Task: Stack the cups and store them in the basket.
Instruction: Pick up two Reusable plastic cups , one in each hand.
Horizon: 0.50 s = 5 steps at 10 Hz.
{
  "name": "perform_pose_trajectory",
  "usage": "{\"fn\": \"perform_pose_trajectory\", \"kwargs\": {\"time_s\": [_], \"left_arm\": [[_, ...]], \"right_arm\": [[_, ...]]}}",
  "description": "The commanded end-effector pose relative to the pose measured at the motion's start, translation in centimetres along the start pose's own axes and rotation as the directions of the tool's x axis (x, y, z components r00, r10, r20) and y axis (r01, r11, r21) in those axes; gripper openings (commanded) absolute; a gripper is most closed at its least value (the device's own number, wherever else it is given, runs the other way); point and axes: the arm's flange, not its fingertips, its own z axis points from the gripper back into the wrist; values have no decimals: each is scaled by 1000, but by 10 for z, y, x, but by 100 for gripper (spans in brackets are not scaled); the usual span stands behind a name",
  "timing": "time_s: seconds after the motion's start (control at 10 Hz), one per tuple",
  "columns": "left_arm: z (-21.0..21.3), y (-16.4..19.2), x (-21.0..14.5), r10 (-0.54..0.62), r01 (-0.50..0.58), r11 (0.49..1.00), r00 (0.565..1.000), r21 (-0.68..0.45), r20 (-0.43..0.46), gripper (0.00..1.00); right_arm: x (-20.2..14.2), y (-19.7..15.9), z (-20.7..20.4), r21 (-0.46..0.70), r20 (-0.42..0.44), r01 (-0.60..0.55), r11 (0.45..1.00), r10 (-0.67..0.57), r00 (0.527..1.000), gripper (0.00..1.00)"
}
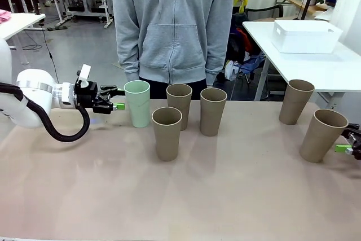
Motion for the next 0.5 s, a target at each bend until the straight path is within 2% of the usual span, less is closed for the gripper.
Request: {"fn": "perform_pose_trajectory", "kwargs": {"time_s": [0.0, 0.4], "left_arm": [[-11, 1, -1, 5, -5, 1000, 1000, -25, 6, 100], [-31, -4, -7, 10, -10, 998, 1000, -61, -1, 100]], "right_arm": [[-2, 3, -10, -21, 26, -31, 999, 31, 999, 100], [-3, -1, -25, -1, 34, -15, 1000, 16, 999, 100]]}}
